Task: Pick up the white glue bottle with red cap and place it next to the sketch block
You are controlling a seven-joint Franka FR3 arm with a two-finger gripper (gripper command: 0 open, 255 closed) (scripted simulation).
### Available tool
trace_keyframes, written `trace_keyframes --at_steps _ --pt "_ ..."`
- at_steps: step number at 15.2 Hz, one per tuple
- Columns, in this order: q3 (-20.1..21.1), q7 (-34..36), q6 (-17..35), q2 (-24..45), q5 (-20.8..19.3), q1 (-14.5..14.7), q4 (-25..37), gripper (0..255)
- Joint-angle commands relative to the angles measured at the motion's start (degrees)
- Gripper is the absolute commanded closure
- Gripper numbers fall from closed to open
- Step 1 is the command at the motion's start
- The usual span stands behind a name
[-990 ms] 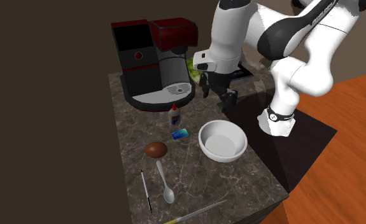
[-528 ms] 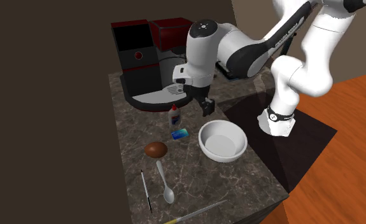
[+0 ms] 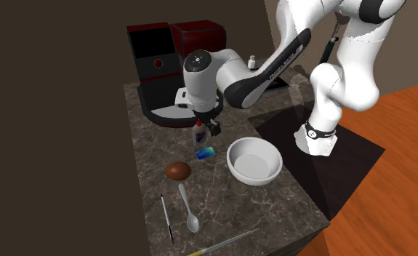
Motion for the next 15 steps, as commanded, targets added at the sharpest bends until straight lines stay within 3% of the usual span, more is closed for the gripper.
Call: trace_keyframes --at_steps 1,6,15 --pt "-0.77 -0.13 0.93 3.89 -1.28 -0.72 2.21 0" --pt "-2.71 -0.87 1.91 13.54 -3.78 -2.56 9.23 0" --pt "-3.43 -0.49 7.13 16.51 -4.61 -3.76 7.19 0"
